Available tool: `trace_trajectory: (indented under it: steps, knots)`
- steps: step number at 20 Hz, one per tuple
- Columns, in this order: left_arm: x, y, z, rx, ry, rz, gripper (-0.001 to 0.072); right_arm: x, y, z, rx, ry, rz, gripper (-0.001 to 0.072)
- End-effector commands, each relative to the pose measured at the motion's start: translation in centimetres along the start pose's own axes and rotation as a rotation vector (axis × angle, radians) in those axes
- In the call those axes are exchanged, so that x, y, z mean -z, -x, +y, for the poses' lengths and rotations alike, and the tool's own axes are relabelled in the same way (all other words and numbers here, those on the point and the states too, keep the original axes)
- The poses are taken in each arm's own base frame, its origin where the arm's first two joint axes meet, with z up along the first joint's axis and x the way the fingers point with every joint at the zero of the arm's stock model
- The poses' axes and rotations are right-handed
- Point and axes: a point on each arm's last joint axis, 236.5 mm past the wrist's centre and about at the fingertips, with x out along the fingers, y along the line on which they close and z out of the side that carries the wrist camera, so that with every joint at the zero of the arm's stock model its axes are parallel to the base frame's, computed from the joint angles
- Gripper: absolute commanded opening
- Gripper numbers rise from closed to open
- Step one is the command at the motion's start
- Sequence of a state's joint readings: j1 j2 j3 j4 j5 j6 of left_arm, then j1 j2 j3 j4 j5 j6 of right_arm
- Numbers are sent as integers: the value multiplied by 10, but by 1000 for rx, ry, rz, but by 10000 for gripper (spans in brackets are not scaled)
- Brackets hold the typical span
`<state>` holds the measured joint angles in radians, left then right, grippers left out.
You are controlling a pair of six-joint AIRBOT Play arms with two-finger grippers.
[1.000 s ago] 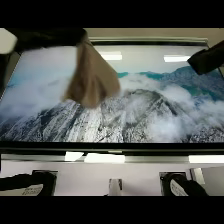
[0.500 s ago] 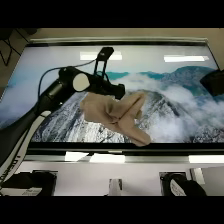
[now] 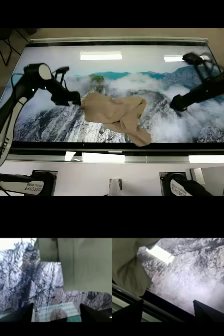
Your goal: Fold the shirts.
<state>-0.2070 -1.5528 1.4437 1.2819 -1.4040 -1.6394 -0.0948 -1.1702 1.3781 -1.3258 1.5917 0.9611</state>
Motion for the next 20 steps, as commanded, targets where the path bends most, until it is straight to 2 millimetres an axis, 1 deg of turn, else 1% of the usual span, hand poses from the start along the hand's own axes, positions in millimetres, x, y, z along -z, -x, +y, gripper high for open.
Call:
trace_trajectory:
  steps: [1, 2, 4, 6, 8, 9, 11, 12, 15, 17, 18, 20]
  knots:
    - [25, -47, -11, 197, 130, 63, 720, 33, -54, 24, -152, -15, 105, 677]
    - [23, -59, -18, 225, 135, 43, 720, 39, -64, 32, -190, 6, 114, 700]
    - [17, -75, -29, 249, 127, 21, 720, 50, -83, 47, -264, 35, 121, 701]
    - [9, -90, -37, 259, 135, 2, 720, 64, -102, 58, -314, 17, 148, 702]
    - [6, -103, -47, 274, 143, -5, 706, 70, -118, 69, -359, -19, 137, 702]
    - [5, -108, -51, 273, 137, -10, 556, 70, -125, 74, -375, -28, 122, 702]
    - [-1, -110, -56, 270, 129, -41, 169, 75, -136, 75, -372, -39, 115, 701]
    - [-5, -107, -57, 272, 124, -55, 35, 77, -141, 74, -367, -46, 114, 701]
    - [-17, -90, -63, 279, 56, -107, 33, 79, -153, 76, -363, -36, 89, 700]
    - [-24, -76, -68, 287, 41, -144, 32, 78, -157, 84, -385, -17, 70, 701]
    - [-26, -70, -70, 290, 36, -161, 32, 77, -160, 91, -386, 18, 77, 701]
    - [-28, -59, -74, 295, 14, -187, 32, 70, -171, 115, -387, 119, 87, 702]
